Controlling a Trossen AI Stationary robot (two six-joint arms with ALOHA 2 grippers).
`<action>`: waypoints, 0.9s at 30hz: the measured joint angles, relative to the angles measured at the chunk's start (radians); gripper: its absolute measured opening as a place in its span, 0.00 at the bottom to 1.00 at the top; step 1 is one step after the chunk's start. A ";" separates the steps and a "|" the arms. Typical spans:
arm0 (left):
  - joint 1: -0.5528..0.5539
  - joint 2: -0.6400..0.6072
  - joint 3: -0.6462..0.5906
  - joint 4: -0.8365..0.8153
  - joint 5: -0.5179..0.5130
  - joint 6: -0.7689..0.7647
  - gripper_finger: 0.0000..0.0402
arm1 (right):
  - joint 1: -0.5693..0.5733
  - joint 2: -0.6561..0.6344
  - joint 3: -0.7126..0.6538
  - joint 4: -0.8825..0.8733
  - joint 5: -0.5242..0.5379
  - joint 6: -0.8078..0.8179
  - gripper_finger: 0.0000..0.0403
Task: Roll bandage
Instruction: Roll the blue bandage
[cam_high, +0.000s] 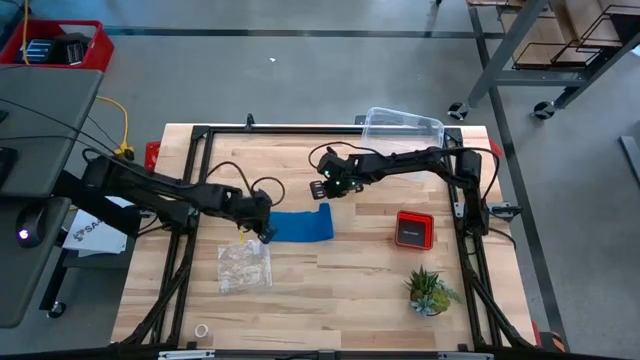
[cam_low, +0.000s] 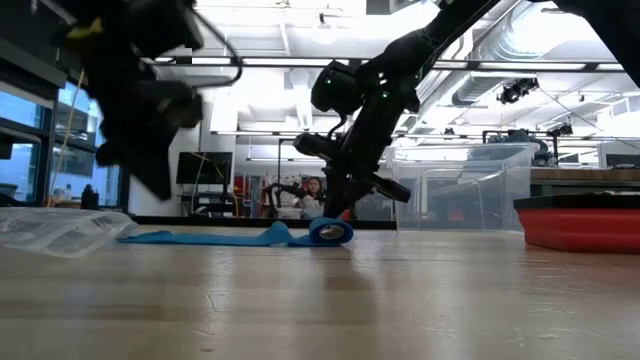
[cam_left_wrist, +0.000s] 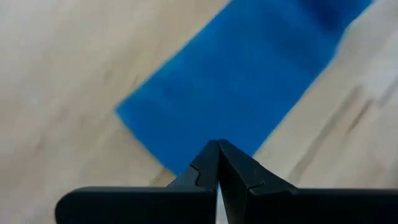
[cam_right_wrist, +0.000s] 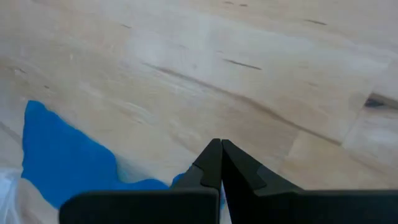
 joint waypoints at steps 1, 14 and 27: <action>0.000 0.008 -0.018 0.013 0.001 -0.018 0.00 | 0.000 0.000 0.000 0.001 -0.004 0.001 0.00; 0.030 0.126 -0.076 0.173 0.015 -0.040 0.00 | 0.015 0.005 0.000 0.049 -0.056 0.003 0.00; 0.037 0.137 -0.073 0.134 0.053 -0.066 0.00 | 0.068 0.006 0.000 0.037 -0.059 0.011 0.00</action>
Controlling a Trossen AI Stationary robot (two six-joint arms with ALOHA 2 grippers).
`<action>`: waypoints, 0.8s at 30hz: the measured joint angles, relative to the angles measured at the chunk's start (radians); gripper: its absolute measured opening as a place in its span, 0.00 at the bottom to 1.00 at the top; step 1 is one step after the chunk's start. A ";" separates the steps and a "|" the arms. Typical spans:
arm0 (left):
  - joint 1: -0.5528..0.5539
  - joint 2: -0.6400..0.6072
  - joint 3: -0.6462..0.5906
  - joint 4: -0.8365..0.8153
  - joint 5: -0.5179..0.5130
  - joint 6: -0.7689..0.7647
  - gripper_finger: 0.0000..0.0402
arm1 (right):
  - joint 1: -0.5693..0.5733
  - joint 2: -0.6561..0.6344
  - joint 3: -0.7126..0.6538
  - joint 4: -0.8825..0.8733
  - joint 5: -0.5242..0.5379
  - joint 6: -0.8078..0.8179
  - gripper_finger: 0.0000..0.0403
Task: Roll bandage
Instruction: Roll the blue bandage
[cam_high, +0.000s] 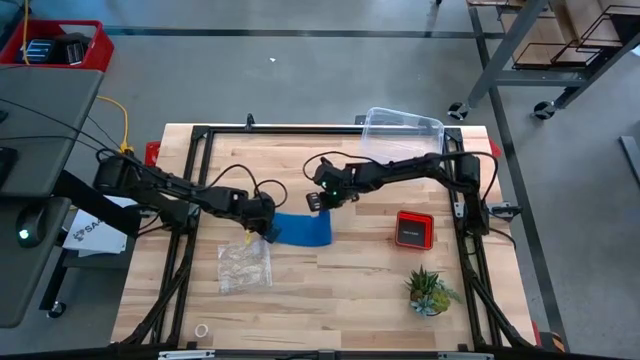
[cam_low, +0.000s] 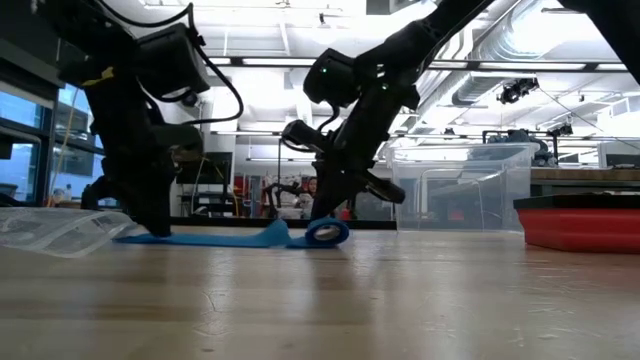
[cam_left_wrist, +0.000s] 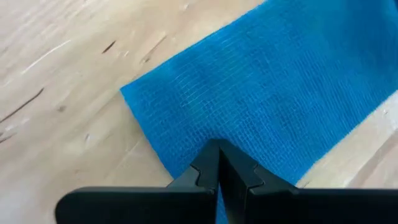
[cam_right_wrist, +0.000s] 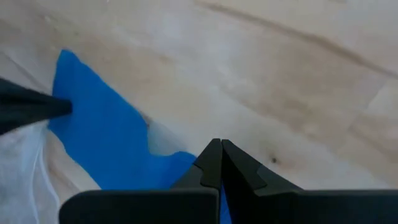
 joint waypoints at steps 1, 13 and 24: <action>-0.002 -0.005 -0.001 -0.012 0.001 0.000 0.00 | 0.004 0.000 0.000 -0.004 0.005 0.000 0.00; -0.003 -0.059 -0.003 -0.133 0.013 -0.001 0.00 | -0.003 0.001 0.000 -0.023 0.013 -0.026 0.00; -0.003 -0.059 -0.004 -0.114 0.006 0.000 0.00 | 0.003 -0.043 0.000 -0.203 0.025 -0.126 0.00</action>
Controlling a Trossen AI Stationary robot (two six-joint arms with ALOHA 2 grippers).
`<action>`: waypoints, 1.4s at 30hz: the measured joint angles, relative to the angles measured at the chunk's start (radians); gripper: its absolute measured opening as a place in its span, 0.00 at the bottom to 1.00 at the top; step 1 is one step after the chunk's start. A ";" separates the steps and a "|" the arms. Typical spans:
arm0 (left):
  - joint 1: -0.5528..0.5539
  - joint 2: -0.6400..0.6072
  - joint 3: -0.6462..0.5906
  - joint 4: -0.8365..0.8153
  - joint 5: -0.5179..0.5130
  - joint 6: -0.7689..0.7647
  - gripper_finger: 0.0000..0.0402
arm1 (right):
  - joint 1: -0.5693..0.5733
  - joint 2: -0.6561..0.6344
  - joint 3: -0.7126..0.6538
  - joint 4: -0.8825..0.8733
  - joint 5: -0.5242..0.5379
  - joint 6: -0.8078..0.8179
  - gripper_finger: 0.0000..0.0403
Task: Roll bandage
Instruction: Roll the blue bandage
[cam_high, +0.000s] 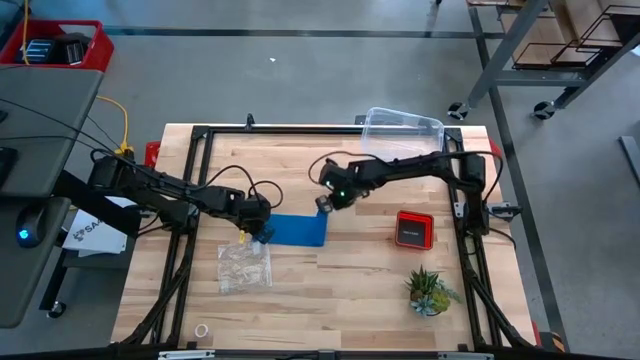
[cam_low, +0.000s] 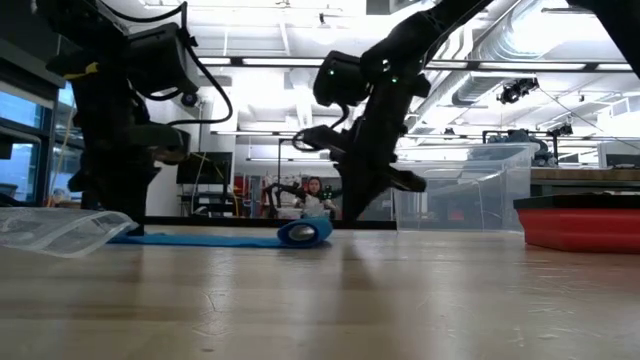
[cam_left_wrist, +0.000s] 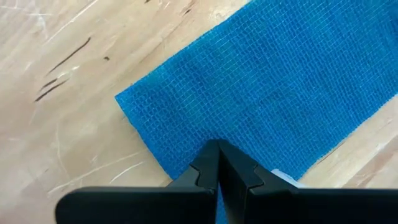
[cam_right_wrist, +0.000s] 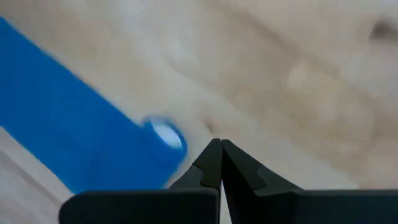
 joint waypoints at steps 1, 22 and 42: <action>0.000 0.000 0.000 0.002 -0.005 0.000 0.00 | 0.013 0.000 0.000 -0.016 -0.001 -0.002 0.00; 0.002 -0.002 0.002 -0.042 -0.037 -0.018 0.00 | 0.070 0.048 0.000 0.125 0.049 0.100 0.00; 0.002 -0.002 0.003 -0.101 -0.063 0.008 0.00 | 0.114 0.048 0.000 0.446 0.017 0.284 0.00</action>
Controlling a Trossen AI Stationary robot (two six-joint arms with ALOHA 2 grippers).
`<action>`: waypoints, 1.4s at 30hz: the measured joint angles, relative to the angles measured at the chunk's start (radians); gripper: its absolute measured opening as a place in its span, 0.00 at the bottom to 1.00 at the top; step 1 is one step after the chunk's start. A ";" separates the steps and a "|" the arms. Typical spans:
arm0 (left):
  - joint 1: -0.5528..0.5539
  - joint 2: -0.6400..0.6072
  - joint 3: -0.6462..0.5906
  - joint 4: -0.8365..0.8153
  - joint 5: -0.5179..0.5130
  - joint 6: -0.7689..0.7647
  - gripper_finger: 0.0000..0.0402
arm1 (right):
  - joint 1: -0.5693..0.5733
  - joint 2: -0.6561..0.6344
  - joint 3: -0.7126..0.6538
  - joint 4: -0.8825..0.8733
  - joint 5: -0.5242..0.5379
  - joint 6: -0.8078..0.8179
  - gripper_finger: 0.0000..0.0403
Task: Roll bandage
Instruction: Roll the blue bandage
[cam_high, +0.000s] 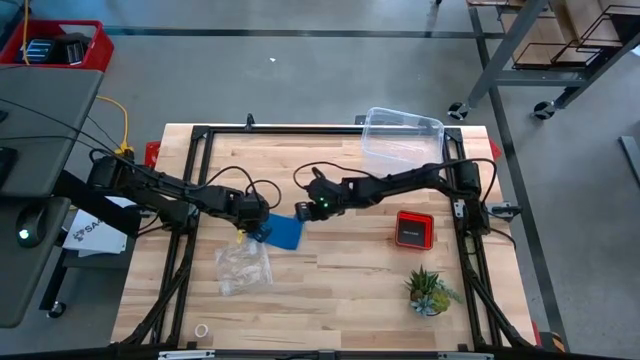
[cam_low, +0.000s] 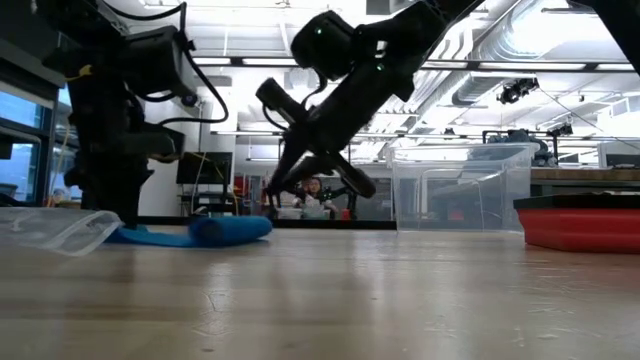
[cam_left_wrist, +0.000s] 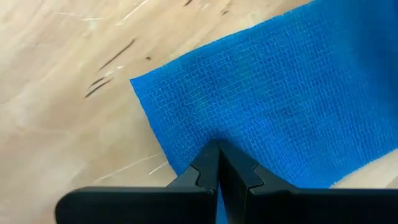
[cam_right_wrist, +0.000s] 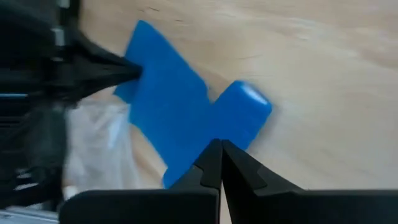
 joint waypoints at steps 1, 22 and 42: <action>0.000 0.000 0.000 -0.010 -0.006 0.000 0.00 | 0.001 0.000 0.000 0.014 0.000 0.000 0.00; 0.001 -0.037 0.005 -0.115 -0.055 0.020 0.02 | -0.001 -0.004 0.056 -0.072 -0.054 -0.158 0.00; 0.080 -0.160 0.026 0.054 0.029 0.001 0.23 | -0.017 -0.004 0.056 -0.206 -0.091 -0.194 0.00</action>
